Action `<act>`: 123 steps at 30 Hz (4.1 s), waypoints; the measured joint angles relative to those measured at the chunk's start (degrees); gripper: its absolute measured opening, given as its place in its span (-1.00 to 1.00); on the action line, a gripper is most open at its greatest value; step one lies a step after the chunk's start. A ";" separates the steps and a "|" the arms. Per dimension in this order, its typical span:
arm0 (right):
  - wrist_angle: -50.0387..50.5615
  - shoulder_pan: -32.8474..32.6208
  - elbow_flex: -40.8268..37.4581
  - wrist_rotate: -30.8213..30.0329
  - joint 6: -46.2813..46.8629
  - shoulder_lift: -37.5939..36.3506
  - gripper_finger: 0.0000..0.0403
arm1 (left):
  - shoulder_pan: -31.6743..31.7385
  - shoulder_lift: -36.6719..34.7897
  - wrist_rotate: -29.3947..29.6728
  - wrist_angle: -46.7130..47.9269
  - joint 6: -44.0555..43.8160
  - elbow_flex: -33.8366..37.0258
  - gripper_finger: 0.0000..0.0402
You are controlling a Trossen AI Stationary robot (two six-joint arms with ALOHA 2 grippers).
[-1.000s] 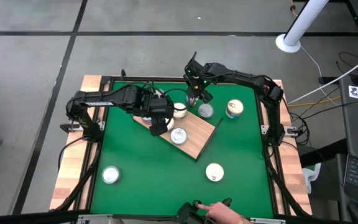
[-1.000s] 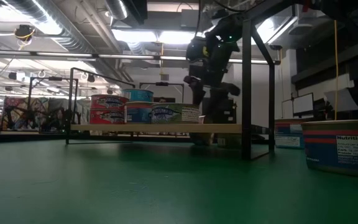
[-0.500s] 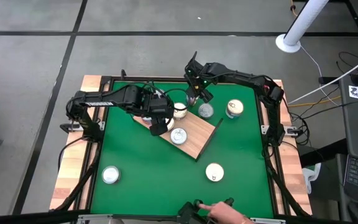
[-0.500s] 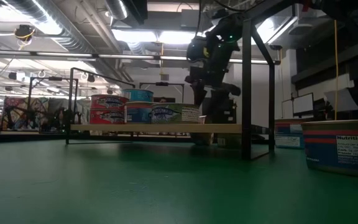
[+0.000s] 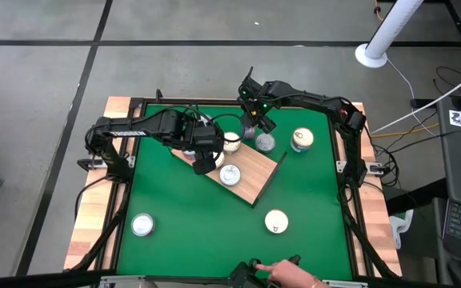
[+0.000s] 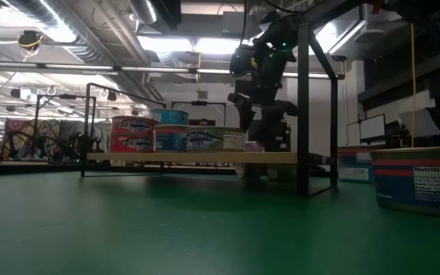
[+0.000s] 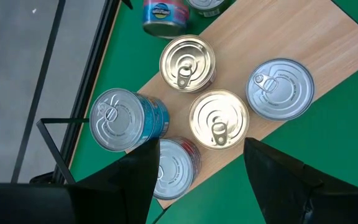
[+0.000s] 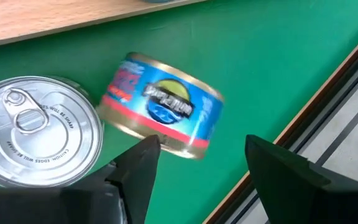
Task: Stack canned seafood by type on shelf
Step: Stack the blue and pink tuna can on top of the blue and pink tuna can on the shelf
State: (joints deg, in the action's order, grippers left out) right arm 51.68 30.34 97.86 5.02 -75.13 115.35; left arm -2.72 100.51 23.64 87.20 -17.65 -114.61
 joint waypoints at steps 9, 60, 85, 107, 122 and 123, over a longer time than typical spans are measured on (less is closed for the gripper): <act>-0.58 -0.02 0.01 -1.35 0.56 0.00 0.21 | 0.00 0.02 0.00 0.00 -0.32 0.00 0.13; -8.34 -2.64 -2.91 -8.48 81.57 -0.02 0.21 | -0.02 0.02 -0.02 0.11 1.11 0.00 0.13; -7.71 -2.64 -2.86 -5.48 85.40 0.80 0.21 | -0.02 0.02 -0.02 0.39 1.14 0.00 0.13; -8.41 -2.98 -2.86 -5.51 83.72 0.96 0.21 | -0.02 0.02 -0.03 0.42 1.14 0.00 0.13; -8.15 -2.95 -2.86 -1.62 82.12 0.96 0.21 | -0.02 0.02 -0.02 0.42 1.14 0.00 0.13; -8.15 -2.95 -2.86 -1.43 82.12 0.98 0.21 | -0.02 0.02 -0.04 0.42 1.14 0.00 0.13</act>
State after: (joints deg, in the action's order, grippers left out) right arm 43.53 27.40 95.00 3.59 6.98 116.33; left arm -2.74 100.53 23.59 87.61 -16.51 -114.61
